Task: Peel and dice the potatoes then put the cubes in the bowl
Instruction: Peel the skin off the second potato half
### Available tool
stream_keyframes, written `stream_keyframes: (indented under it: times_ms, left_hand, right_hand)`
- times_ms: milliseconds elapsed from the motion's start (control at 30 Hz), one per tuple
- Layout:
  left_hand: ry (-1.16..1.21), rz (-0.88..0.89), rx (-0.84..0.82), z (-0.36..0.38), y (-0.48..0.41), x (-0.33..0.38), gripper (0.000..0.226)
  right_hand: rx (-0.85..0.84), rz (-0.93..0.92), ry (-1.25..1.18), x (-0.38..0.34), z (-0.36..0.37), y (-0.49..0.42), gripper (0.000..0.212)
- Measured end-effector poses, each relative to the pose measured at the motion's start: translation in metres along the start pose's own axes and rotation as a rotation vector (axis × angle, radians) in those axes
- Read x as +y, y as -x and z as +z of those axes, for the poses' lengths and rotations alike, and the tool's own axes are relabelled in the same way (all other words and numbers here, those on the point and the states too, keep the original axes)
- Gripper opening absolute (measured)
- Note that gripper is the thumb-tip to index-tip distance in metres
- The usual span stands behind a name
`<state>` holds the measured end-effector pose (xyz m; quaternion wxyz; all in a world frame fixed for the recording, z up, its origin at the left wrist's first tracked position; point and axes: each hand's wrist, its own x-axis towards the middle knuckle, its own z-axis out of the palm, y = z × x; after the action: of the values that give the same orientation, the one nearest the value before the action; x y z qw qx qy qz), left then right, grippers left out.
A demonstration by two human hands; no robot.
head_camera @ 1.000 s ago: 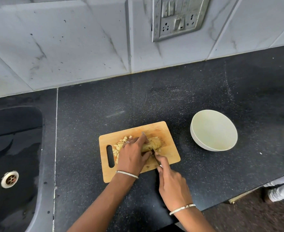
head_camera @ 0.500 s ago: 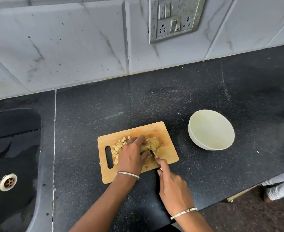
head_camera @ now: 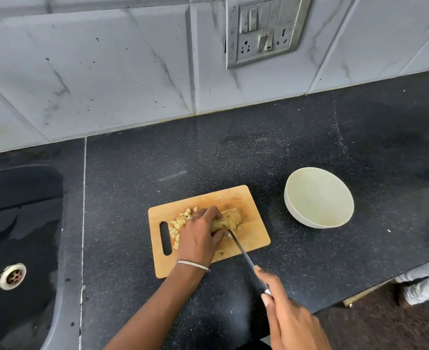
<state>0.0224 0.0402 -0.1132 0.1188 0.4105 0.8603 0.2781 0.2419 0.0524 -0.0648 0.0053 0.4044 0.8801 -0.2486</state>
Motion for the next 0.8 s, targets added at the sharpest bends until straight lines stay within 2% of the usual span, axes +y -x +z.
stream_keyframes:
  times_ms: [67, 167, 300, 467, 633, 800]
  left_hand:
    - [0.019, 0.002, -0.001, 0.002, 0.0, -0.001, 0.032]
    - [0.028, 0.014, -0.009, 0.002, 0.003, -0.001, 0.036]
    - [-0.008, 0.017, -0.031, 0.001, 0.005, 0.001, 0.046]
    - [-0.008, 0.005, -0.038, 0.005, 0.002, 0.001, 0.046]
    - [0.008, -0.009, -0.015, 0.01, 0.004, 0.002, 0.044]
    - [0.03, 0.027, 0.02, 0.0, 0.005, -0.001, 0.045]
  right_hand:
    - [0.058, 0.008, -0.009, -0.001, -0.007, 0.005, 0.051]
    - [0.057, 0.01, -0.03, 0.0, -0.012, 0.004, 0.053]
    - [-0.004, 0.003, -0.106, 0.001, -0.014, -0.001, 0.054]
    - [-0.044, -0.014, -0.135, -0.001, -0.014, -0.004, 0.05]
    - [-0.006, -0.004, -0.137, -0.003, -0.015, -0.012, 0.048]
    - [0.071, -0.093, -0.102, -0.005, -0.009, -0.027, 0.044]
